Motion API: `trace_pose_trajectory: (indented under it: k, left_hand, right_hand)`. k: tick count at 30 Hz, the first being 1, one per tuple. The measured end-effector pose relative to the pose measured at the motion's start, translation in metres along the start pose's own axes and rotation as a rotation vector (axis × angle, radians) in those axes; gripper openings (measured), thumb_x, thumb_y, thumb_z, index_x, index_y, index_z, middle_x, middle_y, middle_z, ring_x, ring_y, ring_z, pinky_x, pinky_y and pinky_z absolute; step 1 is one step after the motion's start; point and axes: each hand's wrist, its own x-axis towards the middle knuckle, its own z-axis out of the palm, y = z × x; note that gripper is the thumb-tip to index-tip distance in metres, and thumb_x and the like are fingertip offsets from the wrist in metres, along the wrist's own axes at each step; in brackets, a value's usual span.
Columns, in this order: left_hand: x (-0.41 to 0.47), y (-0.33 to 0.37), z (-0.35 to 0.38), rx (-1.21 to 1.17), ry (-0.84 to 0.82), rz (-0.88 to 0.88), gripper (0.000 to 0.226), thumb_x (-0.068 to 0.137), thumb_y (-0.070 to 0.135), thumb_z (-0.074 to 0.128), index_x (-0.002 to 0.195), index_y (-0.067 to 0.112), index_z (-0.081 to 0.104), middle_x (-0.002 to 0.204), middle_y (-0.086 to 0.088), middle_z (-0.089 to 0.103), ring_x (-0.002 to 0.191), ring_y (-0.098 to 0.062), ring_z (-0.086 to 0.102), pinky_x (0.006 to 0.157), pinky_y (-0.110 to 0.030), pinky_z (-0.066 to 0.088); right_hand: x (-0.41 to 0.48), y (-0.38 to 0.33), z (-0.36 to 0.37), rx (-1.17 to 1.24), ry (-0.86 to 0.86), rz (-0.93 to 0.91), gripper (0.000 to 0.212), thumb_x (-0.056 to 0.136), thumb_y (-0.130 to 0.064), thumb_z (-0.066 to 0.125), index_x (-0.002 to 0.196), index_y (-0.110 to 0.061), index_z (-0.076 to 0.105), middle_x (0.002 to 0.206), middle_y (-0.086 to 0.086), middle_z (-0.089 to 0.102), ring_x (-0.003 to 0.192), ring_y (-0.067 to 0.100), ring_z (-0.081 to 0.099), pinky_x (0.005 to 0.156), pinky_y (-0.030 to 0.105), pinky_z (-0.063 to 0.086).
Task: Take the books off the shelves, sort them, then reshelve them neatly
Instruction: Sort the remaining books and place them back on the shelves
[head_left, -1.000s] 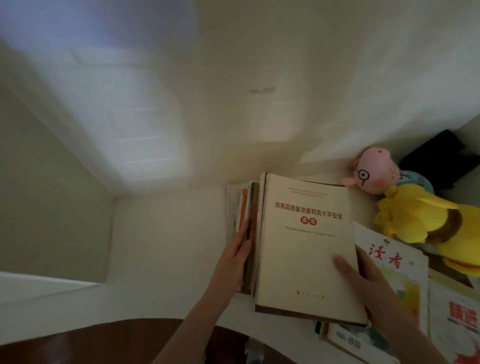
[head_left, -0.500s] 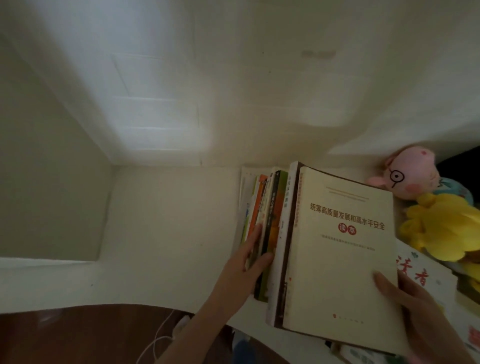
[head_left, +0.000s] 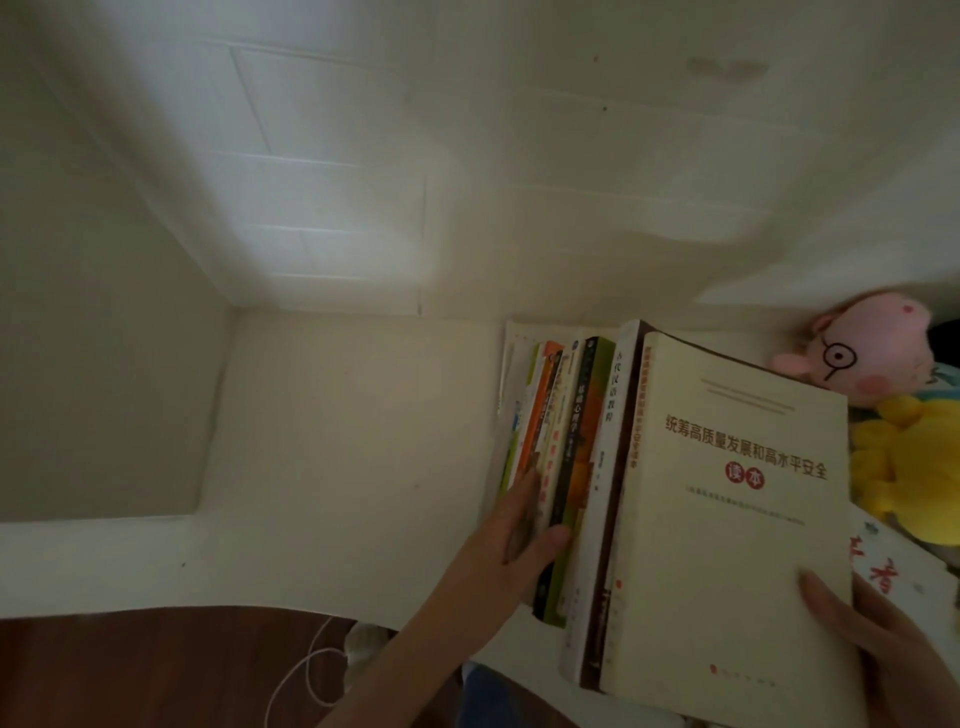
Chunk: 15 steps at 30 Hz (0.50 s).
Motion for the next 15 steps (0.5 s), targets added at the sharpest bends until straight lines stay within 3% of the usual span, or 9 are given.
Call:
trace_pose_trajectory:
  k: [5, 10, 15]
  left_hand:
    - [0.01, 0.016, -0.007, 0.022, 0.028, 0.016, 0.059, 0.075, 0.05, 0.055, 0.125, 0.056, 0.022, 0.118, 0.037, 0.038, 0.099, 0.028, 0.044, 0.078, -0.002, 0.042]
    - [0.013, 0.026, 0.002, 0.014, -0.006, 0.015, 0.077, 0.079, 0.051, 0.053, 0.144, 0.043, 0.013, 0.132, 0.027, 0.034, 0.101, 0.027, 0.039, 0.077, 0.004, 0.038]
    - [0.009, 0.042, 0.014, 0.026, -0.014, 0.038, 0.059, 0.076, 0.046, 0.054, 0.125, 0.054, 0.022, 0.113, 0.037, 0.041, 0.09, 0.031, 0.047, 0.071, 0.002, 0.041]
  right_hand:
    - [0.002, -0.001, -0.003, 0.061, -0.071, -0.014, 0.051, 0.07, -0.013, 0.059, 0.122, -0.014, 0.059, 0.094, 0.017, 0.074, 0.071, 0.036, 0.071, 0.051, 0.044, 0.057]
    - [-0.002, 0.001, 0.002, 0.134, -0.072, -0.06, 0.038, 0.074, -0.012, 0.057, 0.111, -0.018, 0.063, 0.095, 0.016, 0.073, 0.072, 0.035, 0.072, 0.051, 0.043, 0.057]
    - [-0.003, 0.01, -0.001, 0.188, -0.023, -0.089, 0.043, 0.075, -0.015, 0.062, 0.117, -0.018, 0.062, 0.101, 0.016, 0.072, 0.079, 0.035, 0.072, 0.059, 0.044, 0.058]
